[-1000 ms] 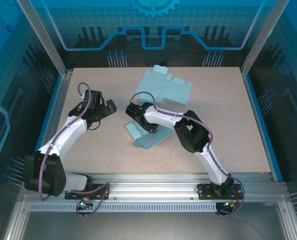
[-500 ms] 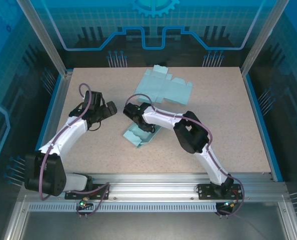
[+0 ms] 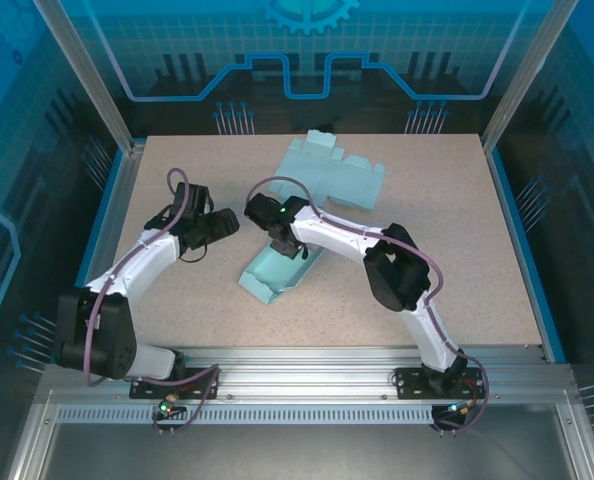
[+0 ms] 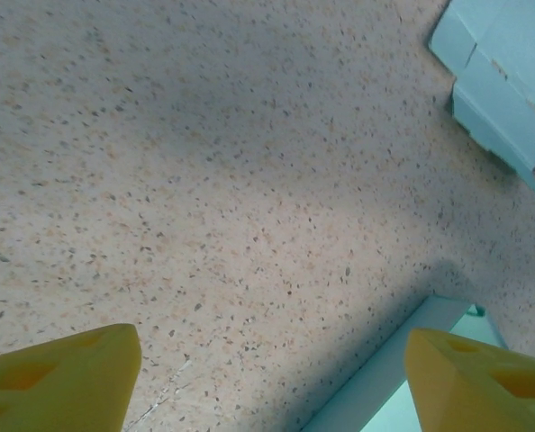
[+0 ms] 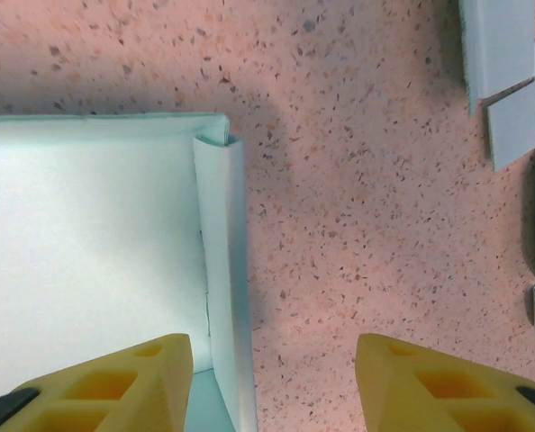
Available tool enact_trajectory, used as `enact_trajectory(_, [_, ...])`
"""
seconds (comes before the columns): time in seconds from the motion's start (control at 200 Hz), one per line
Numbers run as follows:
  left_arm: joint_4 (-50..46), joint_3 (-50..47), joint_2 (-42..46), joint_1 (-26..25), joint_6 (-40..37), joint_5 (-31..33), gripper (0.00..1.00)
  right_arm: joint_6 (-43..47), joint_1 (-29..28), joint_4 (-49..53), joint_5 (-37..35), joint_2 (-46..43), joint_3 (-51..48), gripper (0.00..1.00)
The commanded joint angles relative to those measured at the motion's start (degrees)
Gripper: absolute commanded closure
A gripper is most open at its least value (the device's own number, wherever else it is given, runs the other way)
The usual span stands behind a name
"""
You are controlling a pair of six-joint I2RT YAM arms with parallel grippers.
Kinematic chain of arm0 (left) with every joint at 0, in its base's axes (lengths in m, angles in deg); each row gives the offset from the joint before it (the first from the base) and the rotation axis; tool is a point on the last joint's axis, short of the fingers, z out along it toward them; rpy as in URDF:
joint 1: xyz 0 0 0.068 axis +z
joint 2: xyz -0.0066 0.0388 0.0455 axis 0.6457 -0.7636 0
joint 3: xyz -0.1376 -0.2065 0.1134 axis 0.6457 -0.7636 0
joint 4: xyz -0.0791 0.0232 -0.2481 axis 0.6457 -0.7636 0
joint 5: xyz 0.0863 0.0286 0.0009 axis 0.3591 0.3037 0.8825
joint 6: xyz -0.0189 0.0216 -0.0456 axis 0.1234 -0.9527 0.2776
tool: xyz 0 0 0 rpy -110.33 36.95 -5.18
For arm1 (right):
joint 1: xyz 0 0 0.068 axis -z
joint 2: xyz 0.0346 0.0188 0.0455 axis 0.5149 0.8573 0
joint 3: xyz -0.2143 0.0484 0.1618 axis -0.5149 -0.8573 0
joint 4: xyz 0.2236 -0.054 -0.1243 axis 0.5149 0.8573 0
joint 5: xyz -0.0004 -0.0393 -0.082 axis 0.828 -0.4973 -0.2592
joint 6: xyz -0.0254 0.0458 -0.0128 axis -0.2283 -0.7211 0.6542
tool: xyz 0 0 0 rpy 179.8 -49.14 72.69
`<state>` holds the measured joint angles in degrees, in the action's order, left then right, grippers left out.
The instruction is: Fold the paper box
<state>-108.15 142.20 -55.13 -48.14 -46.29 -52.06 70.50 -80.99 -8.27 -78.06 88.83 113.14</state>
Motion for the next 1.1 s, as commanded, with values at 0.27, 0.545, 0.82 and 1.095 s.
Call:
enact_trajectory(0.27, [-1.1, 1.1, -10.2, -4.7, -3.8, -6.8, 0.42, -9.2, -0.5, -0.3, 1.7, -21.2, -3.1, 0.43])
enact_trajectory(0.545, [-5.5, -0.1, -12.9, -7.9, -3.6, -2.6, 0.68, -23.5, 3.0, -1.6, -0.7, -41.7, -23.4, 0.38])
enact_trajectory(0.82, [-5.8, -1.7, -12.8, -15.4, 2.2, -4.2, 0.69, -32.4, 10.5, -4.6, 2.7, -55.4, -40.5, 0.33])
enact_trajectory(1.095, [8.6, -6.5, -9.7, -23.5, 15.9, -11.5, 0.67, -32.7, 17.3, -4.9, 3.6, -62.3, -45.7, 0.29])
